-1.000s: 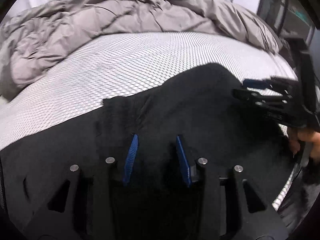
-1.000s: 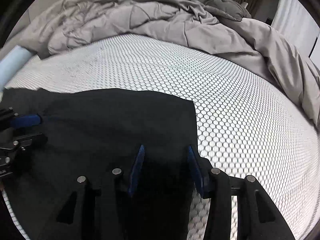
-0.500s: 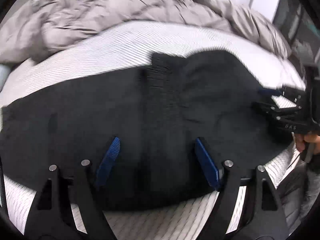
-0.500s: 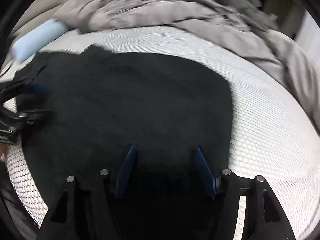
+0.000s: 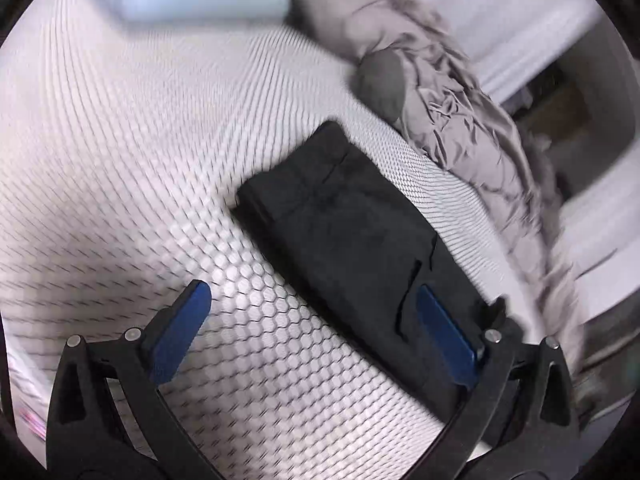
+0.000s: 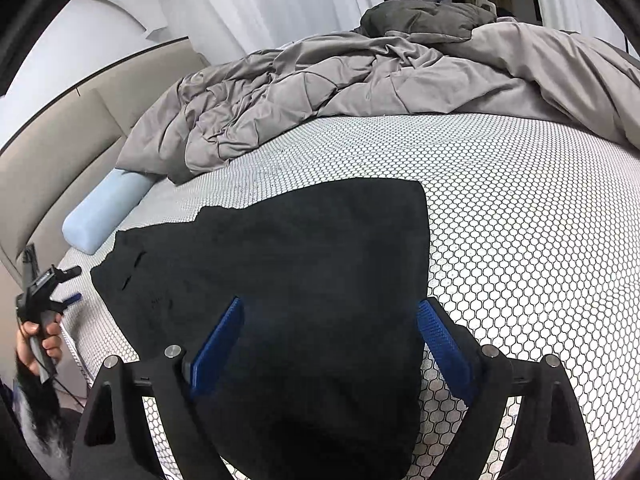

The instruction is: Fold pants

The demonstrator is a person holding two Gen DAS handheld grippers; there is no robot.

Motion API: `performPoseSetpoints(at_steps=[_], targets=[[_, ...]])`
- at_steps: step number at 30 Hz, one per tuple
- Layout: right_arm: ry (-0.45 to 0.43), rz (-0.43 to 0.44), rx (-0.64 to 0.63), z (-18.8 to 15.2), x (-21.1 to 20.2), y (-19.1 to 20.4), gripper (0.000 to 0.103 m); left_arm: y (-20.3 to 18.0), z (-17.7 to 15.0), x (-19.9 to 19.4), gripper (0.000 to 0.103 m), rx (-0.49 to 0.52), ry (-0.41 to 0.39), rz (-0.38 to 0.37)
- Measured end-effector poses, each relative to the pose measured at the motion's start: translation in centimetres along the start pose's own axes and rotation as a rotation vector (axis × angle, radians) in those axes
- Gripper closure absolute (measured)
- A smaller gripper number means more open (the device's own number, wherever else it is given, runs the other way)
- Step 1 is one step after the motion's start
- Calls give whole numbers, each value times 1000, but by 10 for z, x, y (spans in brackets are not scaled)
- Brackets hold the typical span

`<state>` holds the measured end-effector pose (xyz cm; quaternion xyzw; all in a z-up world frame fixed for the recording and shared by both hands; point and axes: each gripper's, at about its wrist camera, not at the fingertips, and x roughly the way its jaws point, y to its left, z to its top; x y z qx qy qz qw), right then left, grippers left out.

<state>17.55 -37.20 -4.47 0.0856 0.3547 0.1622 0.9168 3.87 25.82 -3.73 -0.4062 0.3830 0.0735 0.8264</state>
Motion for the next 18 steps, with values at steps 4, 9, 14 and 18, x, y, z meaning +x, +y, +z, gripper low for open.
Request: performPoseSetpoints(at_steps=[4, 9, 14, 18], targets=[[0, 3, -28, -6, -3, 5, 13, 10, 13, 27, 15, -72, -12, -13], [8, -5, -45, -12, -1, 4, 13, 3, 20, 44, 84, -18, -36, 50], [1, -13, -38, -15, -5, 0, 13, -30, 12, 16, 88, 83, -139, 70], [-16, -17, -49, -14, -10, 2, 13, -80, 0, -14, 89, 200, -219, 23]])
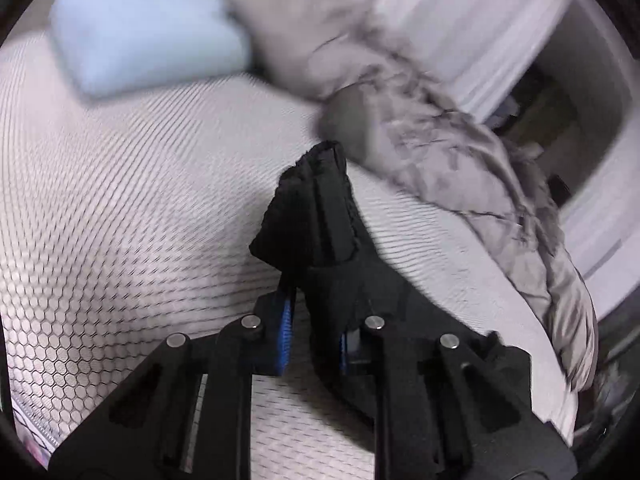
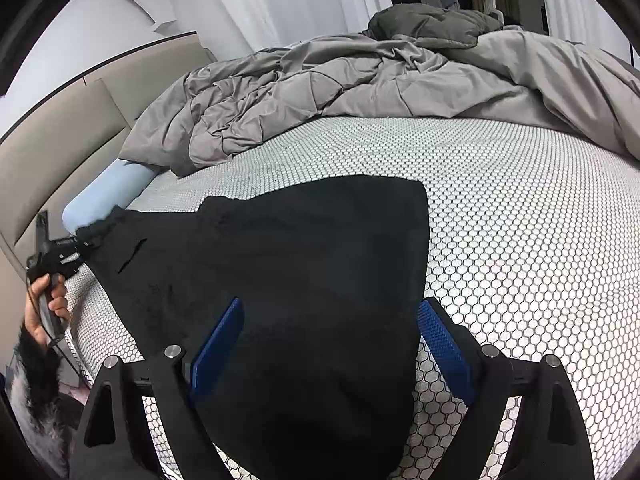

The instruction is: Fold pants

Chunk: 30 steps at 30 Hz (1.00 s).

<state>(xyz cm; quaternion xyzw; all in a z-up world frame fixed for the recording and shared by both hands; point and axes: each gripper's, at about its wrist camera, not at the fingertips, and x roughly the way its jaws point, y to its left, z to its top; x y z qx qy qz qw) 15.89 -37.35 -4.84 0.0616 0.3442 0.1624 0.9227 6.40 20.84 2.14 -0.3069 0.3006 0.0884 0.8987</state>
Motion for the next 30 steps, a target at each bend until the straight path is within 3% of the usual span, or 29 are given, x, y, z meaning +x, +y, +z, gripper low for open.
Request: performPoseSetpoints(at_steps=[5, 8, 11, 13, 15, 17, 20, 22, 24, 27, 30], targets=[[-39, -9, -23, 3, -12, 3, 13, -102, -17, -36, 89, 178, -56, -146], [-64, -24, -26, 5, -20, -1, 13, -181, -50, -47, 89, 302, -16, -294], [-85, -45, 6, 6, -28, -14, 13, -261, -103, -46, 89, 451, 71, -420], [-93, -69, 49, 4, -33, -30, 13, -308, -152, -33, 85, 550, 196, -524], [-86, -97, 93, 3, -36, -48, 13, -337, -199, -9, 72, 668, 360, -551], [-73, -121, 131, -1, -38, -64, 13, -347, -234, 15, 72, 741, 486, -493], [-48, -126, 170, -8, -42, -81, 13, -342, -236, 26, 70, 715, 547, -498], [-17, -76, 169, -12, -42, -84, 13, -335, -218, 20, 60, 684, 494, -505], [14, -12, 154, -15, -40, -79, 13, -323, -197, 8, 27, 628, 402, -497], [38, 44, 118, -17, -37, -68, 13, -309, -174, -2, 22, 627, 373, -562], [59, 118, 139, -17, -34, -62, 13, -292, -156, -5, 22, 604, 298, -541]])
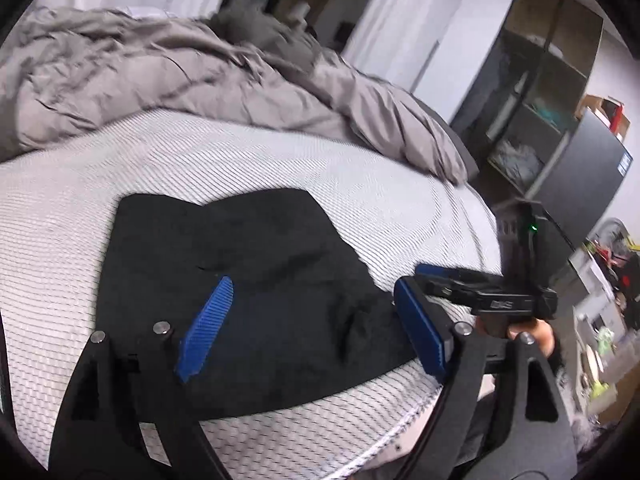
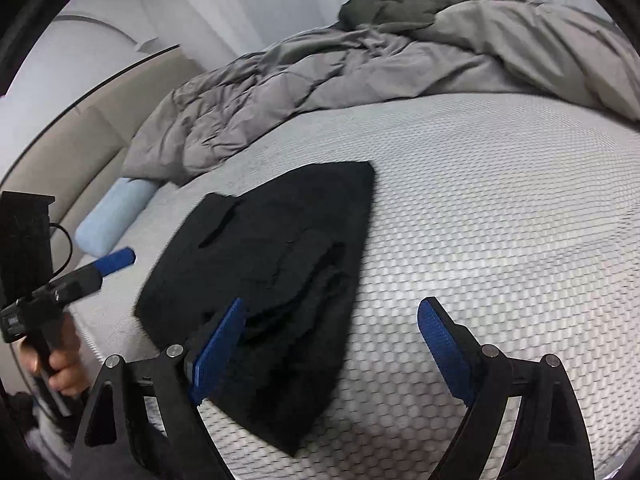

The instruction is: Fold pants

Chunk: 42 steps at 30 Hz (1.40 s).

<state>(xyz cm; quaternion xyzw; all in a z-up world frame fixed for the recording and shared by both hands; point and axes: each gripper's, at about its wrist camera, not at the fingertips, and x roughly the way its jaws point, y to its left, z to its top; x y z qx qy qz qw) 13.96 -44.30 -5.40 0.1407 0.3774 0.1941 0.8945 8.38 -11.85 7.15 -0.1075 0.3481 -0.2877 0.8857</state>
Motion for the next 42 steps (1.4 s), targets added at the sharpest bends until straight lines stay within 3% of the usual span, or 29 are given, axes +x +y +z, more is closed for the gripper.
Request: performPoseSetpoints(at_steps=[3, 5, 6, 10, 14, 15, 17, 19, 22, 24, 26, 29, 30, 32, 33, 35, 40, 42], targets=[[32, 100, 51, -2, 6, 2, 18, 23, -1, 5, 22, -21, 18, 65], [71, 181, 97, -3, 17, 3, 33, 33, -7, 15, 22, -35, 47, 94], [80, 197, 111, -3, 20, 4, 36, 35, -14, 24, 22, -31, 66, 91], [138, 273, 188, 0, 38, 4, 37, 25, -29, 54, 22, 56, 145, 102], [211, 288, 245, 0, 65, 2, 38, 20, -34, 51, 22, 121, 128, 110], [210, 273, 234, 2, 67, 4, 44, 23, -34, 48, 22, 125, 121, 110], [198, 209, 181, 6, 67, 14, 84, 29, -35, 40, 22, 120, 112, 123], [150, 210, 121, 9, 53, 26, 95, 38, -33, 34, 22, 105, 102, 146], [100, 213, 2, 3, 19, 47, 96, 52, -28, 25, 22, 67, 85, 175], [148, 161, -21, -9, 22, 47, 95, 61, -27, 22, 22, 48, 89, 199], [241, 43, -8, -21, 46, 35, 91, 69, -28, 21, 22, 35, 91, 217], [238, 99, 52, -22, 40, 22, 86, 82, -33, 24, 22, 6, 117, 253], [210, 90, 48, -19, 31, 22, 81, 85, -34, 25, 22, 0, 123, 255], [94, 68, 44, -12, 9, 20, 43, 89, -36, 25, 22, 2, 127, 255], [50, 69, 62, -8, 4, 17, 39, 89, -37, 25, 22, 11, 125, 257], [33, 86, 112, -3, 7, 9, 38, 91, -37, 27, 22, 21, 125, 265], [158, 55, 171, 7, 61, -7, 39, 100, -36, 28, 22, -1, 123, 279], [154, 49, 199, 11, 68, -11, 43, 105, -36, 26, 22, -7, 111, 291]])
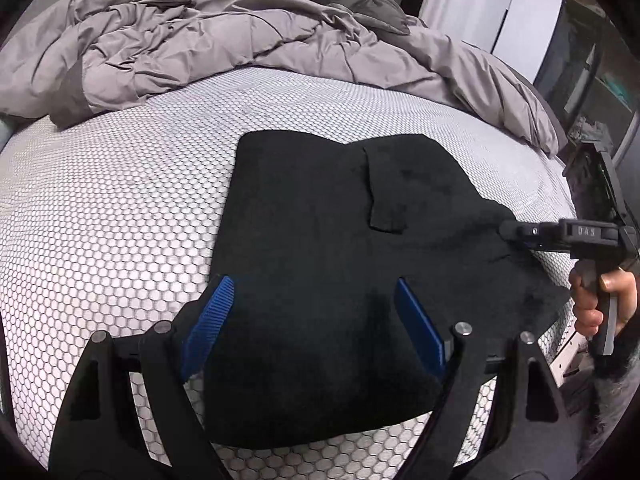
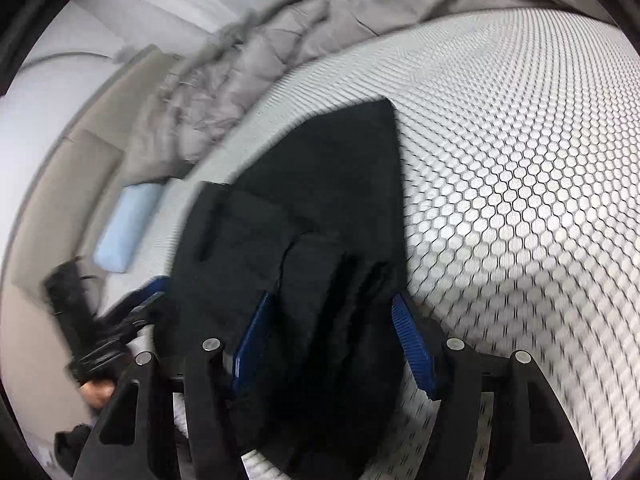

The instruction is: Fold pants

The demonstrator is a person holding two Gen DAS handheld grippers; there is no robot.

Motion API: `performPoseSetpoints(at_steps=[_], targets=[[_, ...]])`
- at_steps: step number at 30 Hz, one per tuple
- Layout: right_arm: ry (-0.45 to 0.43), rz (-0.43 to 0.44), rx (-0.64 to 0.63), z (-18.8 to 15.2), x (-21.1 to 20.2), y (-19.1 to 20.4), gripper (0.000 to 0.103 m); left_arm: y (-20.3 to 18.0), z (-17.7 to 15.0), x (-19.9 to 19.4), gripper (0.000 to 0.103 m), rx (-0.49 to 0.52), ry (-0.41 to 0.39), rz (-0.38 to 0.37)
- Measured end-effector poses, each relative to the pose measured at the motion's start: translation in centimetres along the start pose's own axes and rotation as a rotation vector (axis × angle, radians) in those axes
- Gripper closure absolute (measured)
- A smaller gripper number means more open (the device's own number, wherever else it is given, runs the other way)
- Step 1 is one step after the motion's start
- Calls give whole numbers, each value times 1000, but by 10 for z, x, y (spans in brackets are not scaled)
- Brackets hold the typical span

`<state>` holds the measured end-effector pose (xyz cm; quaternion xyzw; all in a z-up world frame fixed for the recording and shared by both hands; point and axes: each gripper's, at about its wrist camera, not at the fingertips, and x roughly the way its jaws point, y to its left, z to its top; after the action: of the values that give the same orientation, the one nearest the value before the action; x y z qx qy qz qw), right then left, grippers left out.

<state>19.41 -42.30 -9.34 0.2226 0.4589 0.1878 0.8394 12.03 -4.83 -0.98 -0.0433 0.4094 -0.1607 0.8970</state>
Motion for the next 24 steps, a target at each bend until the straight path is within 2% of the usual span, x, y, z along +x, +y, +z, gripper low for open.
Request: performPoseSetpoints(at_steps=[2, 4, 6, 7, 8, 10, 16, 19, 24], targets=[[-27, -13, -32, 5, -6, 8, 62, 6, 1, -1, 22, -14, 2, 10], [-72, -34, -104, 6, -18, 24, 69, 10, 1, -4, 22, -26, -4, 8], [-94, -72, -157, 8, -19, 40, 69, 15, 1, -6, 22, -32, -10, 14], [-86, -99, -168, 7, -18, 42, 66, 17, 1, -7, 22, -34, -10, 18], [-60, -112, -153, 7, -14, 40, 57, 20, 1, -7, 22, -37, -10, 24], [-46, -107, -111, 4, -11, 33, 56, 27, 0, -8, 22, -45, -7, 30], [-67, -30, -53, -4, -36, 20, 56, 37, 0, -15, 22, -61, -19, 41], [-57, 61, -34, -8, -44, 16, 56, 36, 0, -17, 22, -55, -24, 39], [6, 21, -48, -9, -23, 17, 56, 27, 0, -15, 22, -39, -16, 37]])
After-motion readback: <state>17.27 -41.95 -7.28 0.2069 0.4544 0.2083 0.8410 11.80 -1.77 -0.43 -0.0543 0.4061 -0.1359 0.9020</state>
